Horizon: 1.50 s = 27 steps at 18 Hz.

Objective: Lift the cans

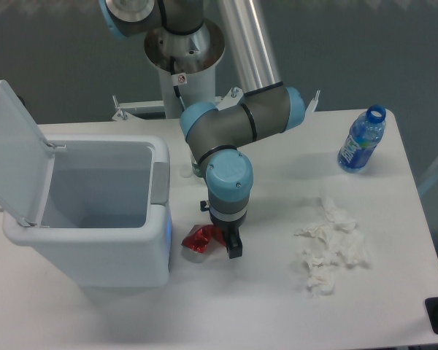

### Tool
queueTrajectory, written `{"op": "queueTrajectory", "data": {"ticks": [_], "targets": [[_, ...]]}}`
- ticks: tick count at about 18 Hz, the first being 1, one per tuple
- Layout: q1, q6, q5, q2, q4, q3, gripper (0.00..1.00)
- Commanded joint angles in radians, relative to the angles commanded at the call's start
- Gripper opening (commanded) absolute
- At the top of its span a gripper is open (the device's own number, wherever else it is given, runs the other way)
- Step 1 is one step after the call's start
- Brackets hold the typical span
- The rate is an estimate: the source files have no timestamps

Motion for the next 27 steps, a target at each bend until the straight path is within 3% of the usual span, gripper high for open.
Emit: {"op": "queueTrajectory", "data": {"ticks": [3,9,17,20,27], "targets": [[0.002,0.002,0.000,0.002,0.000,0.002,0.89],[0.002,-0.002,0.005,0.002,0.000,0.005,0.88],[0.002,-0.044,0.009,0.002,0.002,0.005,0.78],[0.002,-0.046,0.011,0.002,0.000,0.006,0.66],[0.000,-0.081,0.011,-0.002,0.000,0.009,0.61]]}}
